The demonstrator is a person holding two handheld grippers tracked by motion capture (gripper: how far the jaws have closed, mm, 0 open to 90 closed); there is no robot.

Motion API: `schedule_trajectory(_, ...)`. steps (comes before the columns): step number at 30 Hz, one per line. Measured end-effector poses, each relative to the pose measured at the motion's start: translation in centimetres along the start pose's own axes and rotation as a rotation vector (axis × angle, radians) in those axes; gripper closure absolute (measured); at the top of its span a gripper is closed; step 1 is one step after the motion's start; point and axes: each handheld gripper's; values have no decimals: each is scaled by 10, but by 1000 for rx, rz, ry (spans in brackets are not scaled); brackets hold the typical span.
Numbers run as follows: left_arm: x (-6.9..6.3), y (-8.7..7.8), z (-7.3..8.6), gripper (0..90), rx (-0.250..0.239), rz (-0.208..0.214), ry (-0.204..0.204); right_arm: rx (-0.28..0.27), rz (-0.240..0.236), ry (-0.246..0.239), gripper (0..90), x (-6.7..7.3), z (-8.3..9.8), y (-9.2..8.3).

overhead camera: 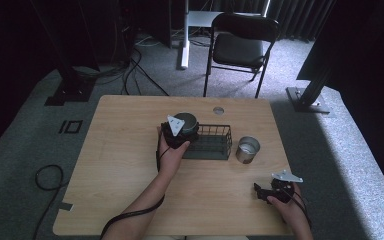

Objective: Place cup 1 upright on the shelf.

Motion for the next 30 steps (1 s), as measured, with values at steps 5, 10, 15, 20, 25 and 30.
schedule_trajectory(5, 2, -2, -2, 68, 27, 29, 18, 0, 0, 1, 113, 0, 0, 0)
schedule_trajectory(10, 2, -6, -1, 27, 51, 79, 27, 0, 0, 0, 113, 0, 0, 0)
schedule_trajectory(15, 4, -12, 0, 26, 51, 85, 24, 0, 0, 0, 113, 0, 0, 0)
schedule_trajectory(20, 7, -21, -2, 26, 51, 94, 7, 0, 0, 1, 113, 0, 0, 0)
schedule_trajectory(25, 9, -27, -3, 26, 52, 97, 20, 0, 0, 1, 113, 0, 0, 0)
schedule_trajectory(30, 13, -37, 1, 27, 56, 104, 13, 0, 0, 1, 113, 0, 0, 0)
Point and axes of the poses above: each handheld gripper's, and its own axes: y roughly forward along the jaws, z roughly out of its underside, x roughly to its left, and after that the axes turned 13 degrees about x, right-handed
